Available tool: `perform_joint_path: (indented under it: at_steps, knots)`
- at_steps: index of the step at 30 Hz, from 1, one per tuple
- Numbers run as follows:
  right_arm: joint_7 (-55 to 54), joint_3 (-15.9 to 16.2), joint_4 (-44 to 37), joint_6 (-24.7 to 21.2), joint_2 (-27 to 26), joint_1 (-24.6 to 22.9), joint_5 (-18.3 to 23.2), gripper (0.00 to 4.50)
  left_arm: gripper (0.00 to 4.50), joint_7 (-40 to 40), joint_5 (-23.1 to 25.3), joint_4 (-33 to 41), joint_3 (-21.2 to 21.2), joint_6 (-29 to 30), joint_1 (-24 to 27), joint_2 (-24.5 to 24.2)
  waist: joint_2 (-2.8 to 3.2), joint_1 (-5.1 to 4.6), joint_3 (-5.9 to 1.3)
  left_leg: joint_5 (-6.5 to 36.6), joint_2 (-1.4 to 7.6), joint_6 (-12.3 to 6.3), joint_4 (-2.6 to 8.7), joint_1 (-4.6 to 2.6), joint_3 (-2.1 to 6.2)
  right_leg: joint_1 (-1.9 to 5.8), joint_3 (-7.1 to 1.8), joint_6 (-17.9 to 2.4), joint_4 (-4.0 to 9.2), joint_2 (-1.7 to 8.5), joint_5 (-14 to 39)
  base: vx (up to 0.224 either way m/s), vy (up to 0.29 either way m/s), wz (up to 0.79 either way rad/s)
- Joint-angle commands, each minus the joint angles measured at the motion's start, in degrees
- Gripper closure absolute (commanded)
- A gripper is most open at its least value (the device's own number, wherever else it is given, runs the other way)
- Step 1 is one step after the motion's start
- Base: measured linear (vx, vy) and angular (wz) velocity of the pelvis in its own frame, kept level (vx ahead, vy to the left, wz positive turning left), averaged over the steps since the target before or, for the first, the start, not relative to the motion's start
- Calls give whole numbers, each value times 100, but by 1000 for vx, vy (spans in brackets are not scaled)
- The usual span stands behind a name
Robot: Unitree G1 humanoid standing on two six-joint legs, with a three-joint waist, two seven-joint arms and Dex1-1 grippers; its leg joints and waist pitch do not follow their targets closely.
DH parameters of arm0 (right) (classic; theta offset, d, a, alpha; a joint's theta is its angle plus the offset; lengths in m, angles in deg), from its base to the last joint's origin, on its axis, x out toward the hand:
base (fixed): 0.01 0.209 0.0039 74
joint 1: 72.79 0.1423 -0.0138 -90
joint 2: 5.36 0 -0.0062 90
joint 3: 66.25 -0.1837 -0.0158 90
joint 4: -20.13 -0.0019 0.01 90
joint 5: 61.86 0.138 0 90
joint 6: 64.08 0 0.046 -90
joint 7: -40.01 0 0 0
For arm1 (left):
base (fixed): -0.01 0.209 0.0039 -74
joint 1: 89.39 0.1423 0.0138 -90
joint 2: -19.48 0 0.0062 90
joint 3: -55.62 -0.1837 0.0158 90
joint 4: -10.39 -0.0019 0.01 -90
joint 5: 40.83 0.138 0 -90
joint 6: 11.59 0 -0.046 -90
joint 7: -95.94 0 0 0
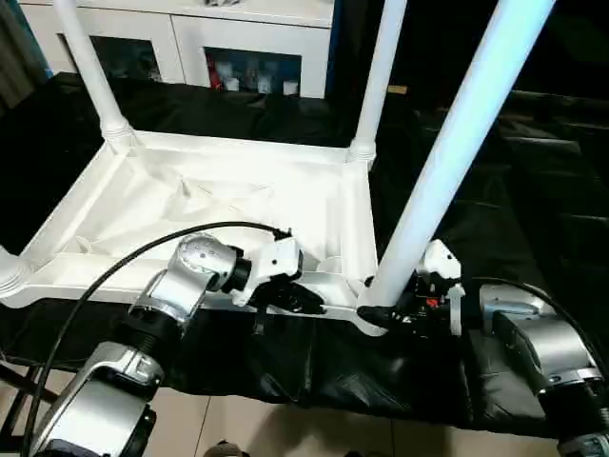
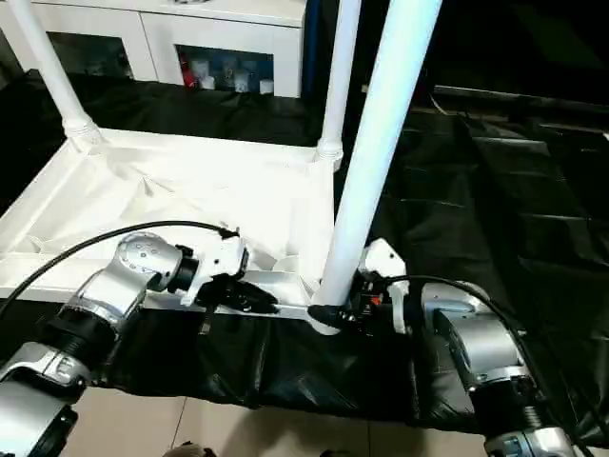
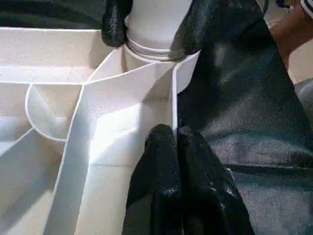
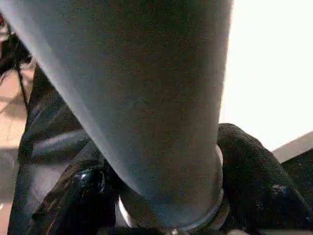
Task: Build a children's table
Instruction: Rotate leg to tighten
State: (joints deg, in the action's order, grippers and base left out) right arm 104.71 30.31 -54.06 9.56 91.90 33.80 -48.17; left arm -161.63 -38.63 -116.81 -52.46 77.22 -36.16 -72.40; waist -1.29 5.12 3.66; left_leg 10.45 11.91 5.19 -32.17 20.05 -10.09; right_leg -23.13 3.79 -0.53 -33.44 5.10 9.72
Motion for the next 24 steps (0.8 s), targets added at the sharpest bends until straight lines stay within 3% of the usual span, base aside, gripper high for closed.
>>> perform_joint_path:
  at_steps: [1,2,4,6,10,12,15,18,24]
  knots:
    - [-577,84,86,21,-496,12,57,193,450,760,129,-84,-21,211,-36,361,-7,-34,-278,1393,145,-263,393,-1,-18,249,-232,-1196,400,296,1683,0,0,0]
    - [-1007,-45,251,88,-693,70,-16,194,450,991,152,-146,17,271,-69,484,-20,-72,-267,1622,119,-127,407,-14,10,235,-222,-1006,467,312,2304,0,0,0]
    - [-1707,-227,525,184,-989,177,-138,195,450,1380,190,-267,60,335,-143,726,-33,-88,-277,1619,118,-89,415,-20,23,228,-221,-901,481,308,2429,0,0,0]
    - [-2408,-415,867,261,-1349,344,-180,196,450,1821,187,-466,114,398,-276,1054,-10,-141,-283,1655,109,-38,417,-8,31,223,-218,-881,483,305,2462,0,0,0]
    - [-3587,-698,1460,434,-1881,733,-281,196,450,2450,301,-846,116,318,-529,1441,-21,-220,-300,1587,80,-45,397,-1,19,211,-223,-895,477,293,2275,0,0,0]
    - [-4138,-908,1679,523,-2197,957,-216,196,450,2706,454,-1059,38,186,-632,1560,-6,-214,-329,1327,84,-96,385,8,13,238,-230,-968,445,287,1856,0,0,0]
    - [-4354,-873,1679,655,-2282,1008,-375,197,450,2778,575,-1110,-33,91,-630,1544,-13,-202,-370,983,84,-216,350,18,-5,288,-228,-1131,358,270,1102,0,0,0]
    - [-4331,-908,1617,775,-2237,945,-441,127,450,2682,585,-1018,15,-15,-518,1496,-16,-189,-400,723,78,-364,324,19,-23,322,-225,-1299,305,267,595,0,0,0]
    - [-4126,-885,1538,926,-1922,821,-580,82,450,2685,605,-1070,25,-135,-463,1420,-7,-153,-418,810,96,-374,321,5,-25,336,-227,-1346,309,283,733,0,0,0]
